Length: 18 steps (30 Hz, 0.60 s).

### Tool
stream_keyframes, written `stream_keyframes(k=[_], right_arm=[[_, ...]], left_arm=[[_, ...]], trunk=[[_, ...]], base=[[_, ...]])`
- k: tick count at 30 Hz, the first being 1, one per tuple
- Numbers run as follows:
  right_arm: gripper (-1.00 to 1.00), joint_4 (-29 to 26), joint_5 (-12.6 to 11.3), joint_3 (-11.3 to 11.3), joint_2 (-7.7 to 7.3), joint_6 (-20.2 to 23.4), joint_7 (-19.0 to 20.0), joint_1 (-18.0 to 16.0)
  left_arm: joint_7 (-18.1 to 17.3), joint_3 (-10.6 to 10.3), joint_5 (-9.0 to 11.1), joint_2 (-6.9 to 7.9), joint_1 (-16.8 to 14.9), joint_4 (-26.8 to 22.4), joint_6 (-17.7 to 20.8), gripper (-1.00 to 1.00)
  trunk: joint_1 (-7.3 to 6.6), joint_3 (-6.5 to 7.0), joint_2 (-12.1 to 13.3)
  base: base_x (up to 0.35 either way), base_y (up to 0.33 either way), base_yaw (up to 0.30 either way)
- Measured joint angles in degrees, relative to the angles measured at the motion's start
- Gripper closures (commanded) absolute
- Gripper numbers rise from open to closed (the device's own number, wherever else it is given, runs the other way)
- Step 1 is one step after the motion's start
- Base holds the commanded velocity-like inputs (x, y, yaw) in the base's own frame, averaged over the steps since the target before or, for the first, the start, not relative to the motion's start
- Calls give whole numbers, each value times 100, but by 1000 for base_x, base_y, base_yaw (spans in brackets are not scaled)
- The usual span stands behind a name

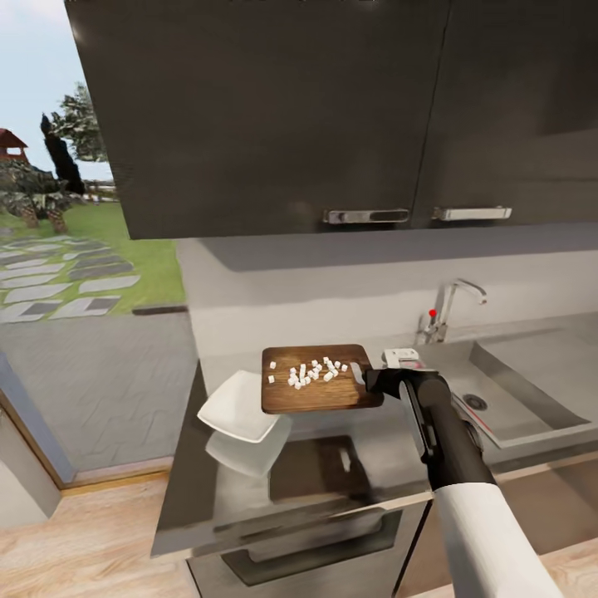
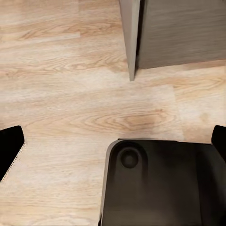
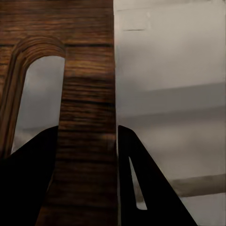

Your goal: In the kitchen, take the Vidalia onion out of the sink, dice it on the chopping board with the paring knife, put the diced onion into the bowl on the countertop, then place both the paring knife and the chopping board into the sink.

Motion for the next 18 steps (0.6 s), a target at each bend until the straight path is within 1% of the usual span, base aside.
stream_keyframes(k=[9,11,12,14,18], right_arm=[[100,5,13,7,4,-1,-2,0],[100,8,40,7,9,-3,-62,0],[100,8,74,6,8,-5,-85,0],[100,7,41,7,10,1,-110,0],[100,46,63,6,8,0,-149,0]], left_arm=[[0,0,-4,0,0,-4,-5,-100],[6,0,-7,5,0,-4,-5,-100],[8,0,-11,3,0,-7,-6,-100],[8,0,-18,1,0,-18,-7,-100],[3,1,-23,27,0,-36,-7,-100]], trunk=[[0,81,0],[0,99,0],[0,108,0],[0,127,0],[1,159,1]], base=[[97,197,0],[116,162,0],[118,114,0],[107,48,0],[29,11,0]])
